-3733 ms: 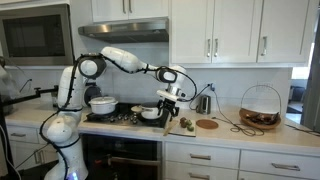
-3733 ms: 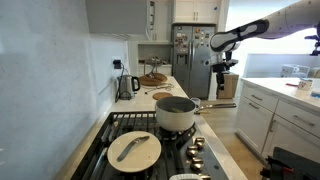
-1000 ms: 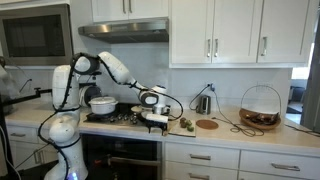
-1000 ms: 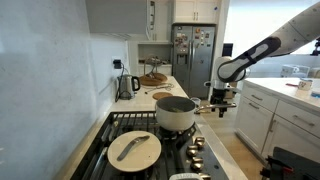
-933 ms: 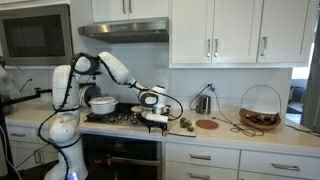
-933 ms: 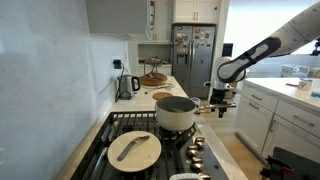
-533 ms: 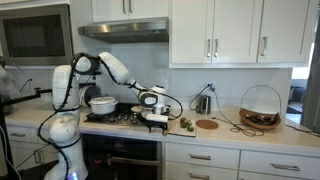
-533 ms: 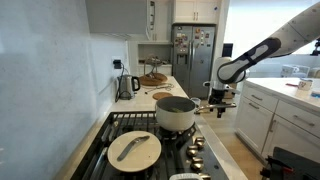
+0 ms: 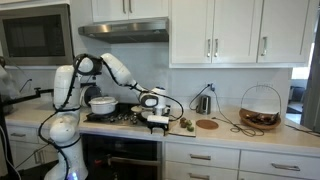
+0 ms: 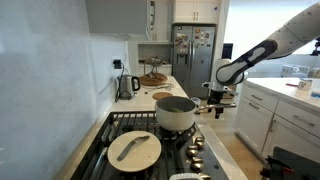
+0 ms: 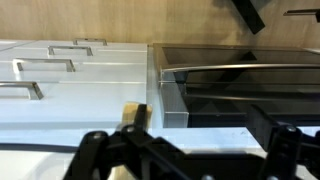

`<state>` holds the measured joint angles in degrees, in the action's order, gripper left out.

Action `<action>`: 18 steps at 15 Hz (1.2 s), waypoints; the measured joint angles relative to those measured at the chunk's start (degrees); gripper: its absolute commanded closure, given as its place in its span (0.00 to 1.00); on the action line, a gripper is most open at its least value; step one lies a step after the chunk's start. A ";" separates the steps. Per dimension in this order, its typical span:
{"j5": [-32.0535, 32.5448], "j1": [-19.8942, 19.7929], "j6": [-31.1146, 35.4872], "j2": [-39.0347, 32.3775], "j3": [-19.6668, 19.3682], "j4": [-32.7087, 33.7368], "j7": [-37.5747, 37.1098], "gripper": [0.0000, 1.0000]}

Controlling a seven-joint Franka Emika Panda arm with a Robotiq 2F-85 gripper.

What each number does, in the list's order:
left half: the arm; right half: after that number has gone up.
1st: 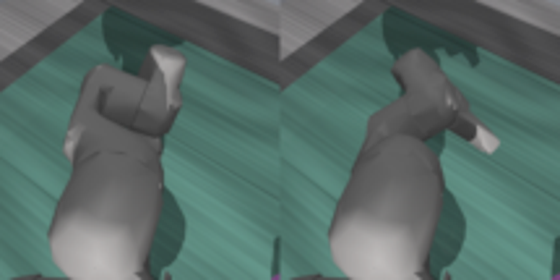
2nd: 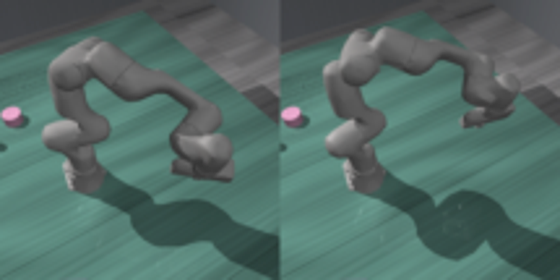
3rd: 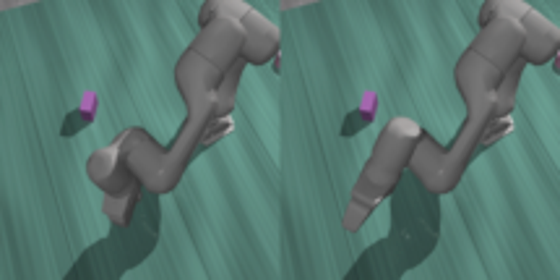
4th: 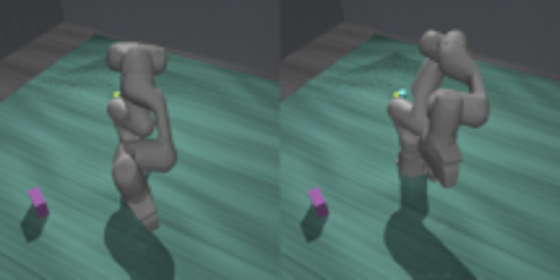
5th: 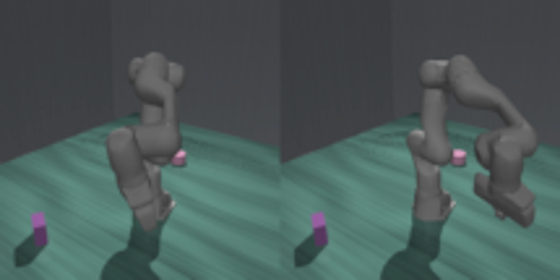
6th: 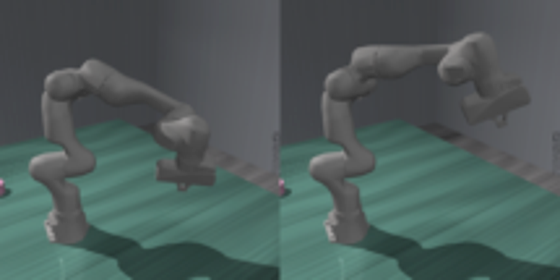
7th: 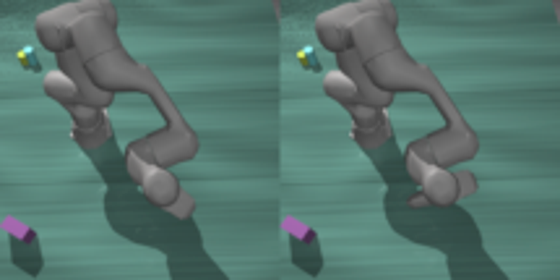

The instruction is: Remove the lid from the pot and use the spatula to stir the contents inside.

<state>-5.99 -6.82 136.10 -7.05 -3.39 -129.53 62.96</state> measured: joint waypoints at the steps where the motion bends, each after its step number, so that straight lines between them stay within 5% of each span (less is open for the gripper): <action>1: 0.00 0.00 0.19 -0.37 0.02 0.27 -0.01 0.00; 18: -0.15 -0.56 0.72 -1.70 0.00 5.62 -0.09 0.00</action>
<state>-6.14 -7.38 136.82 -8.75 -3.39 -123.91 62.88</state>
